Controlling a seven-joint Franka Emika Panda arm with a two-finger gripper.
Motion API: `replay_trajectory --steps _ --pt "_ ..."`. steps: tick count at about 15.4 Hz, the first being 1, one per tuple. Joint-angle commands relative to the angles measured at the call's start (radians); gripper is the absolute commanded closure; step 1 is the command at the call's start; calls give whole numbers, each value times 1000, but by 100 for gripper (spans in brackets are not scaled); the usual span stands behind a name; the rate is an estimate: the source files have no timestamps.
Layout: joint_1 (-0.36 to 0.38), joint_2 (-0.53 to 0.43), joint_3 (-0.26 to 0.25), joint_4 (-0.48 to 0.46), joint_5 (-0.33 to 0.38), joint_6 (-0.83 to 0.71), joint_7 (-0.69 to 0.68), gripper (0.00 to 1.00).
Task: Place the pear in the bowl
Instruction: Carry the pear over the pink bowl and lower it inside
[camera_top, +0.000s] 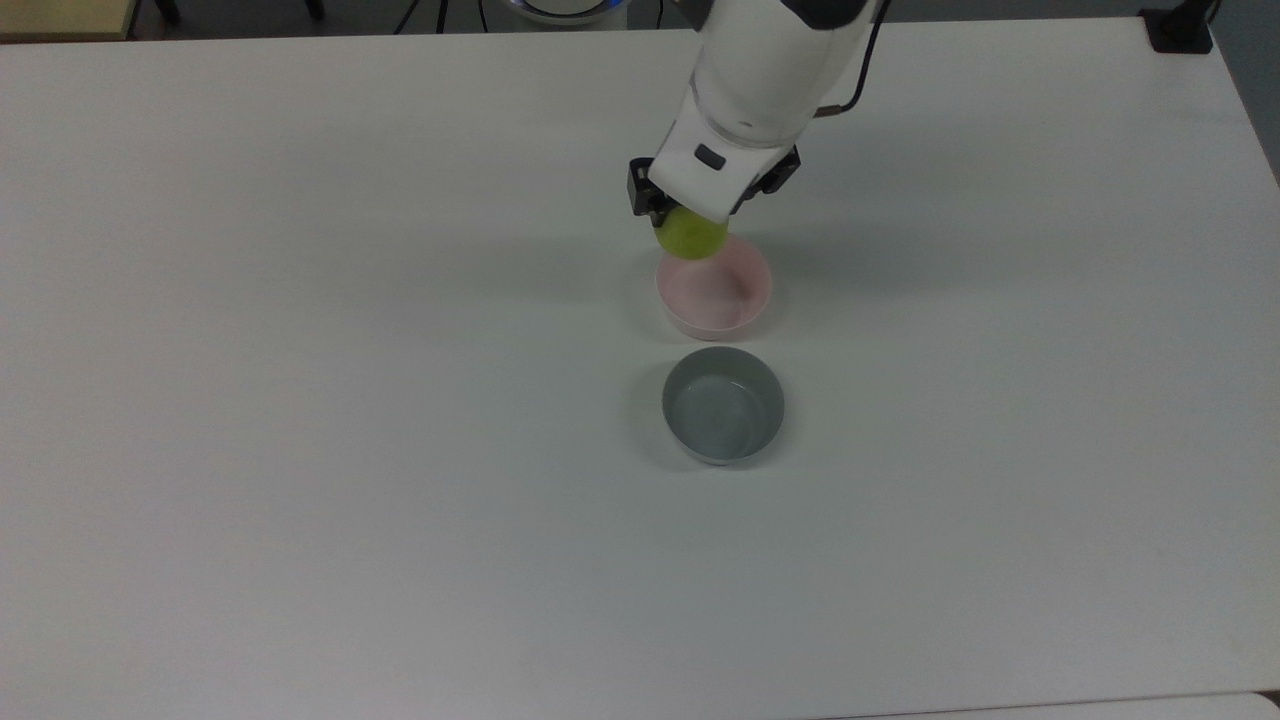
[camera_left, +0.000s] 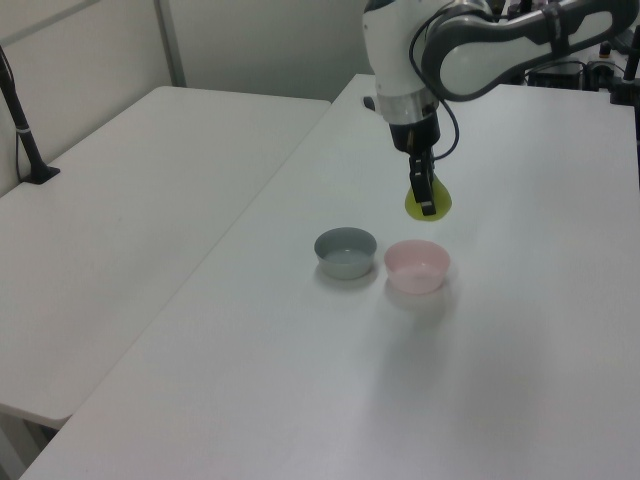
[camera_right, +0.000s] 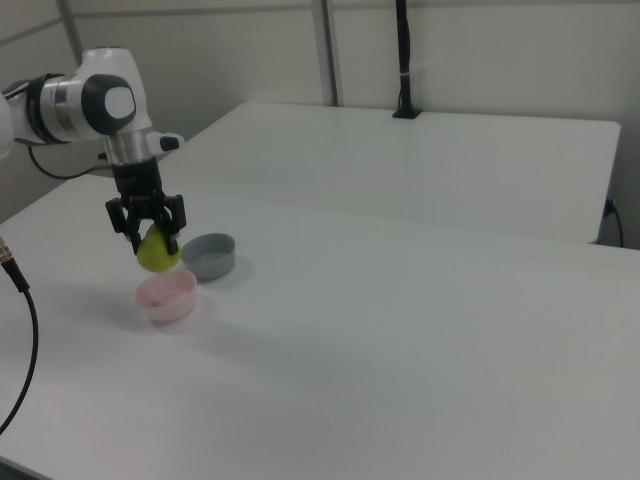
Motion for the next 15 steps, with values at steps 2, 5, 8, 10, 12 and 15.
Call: replay_trajectory --steps 2,5,8,10,12,15 --pt "50 62 -13 -5 12 30 75 78" --pt "67 101 -13 -7 11 59 90 77" --pt "65 119 -13 -8 9 82 90 76" --pt "65 135 -13 -8 8 84 90 75" --pt "56 145 -13 -8 8 96 90 67" --pt "50 155 -16 -8 8 98 89 33"
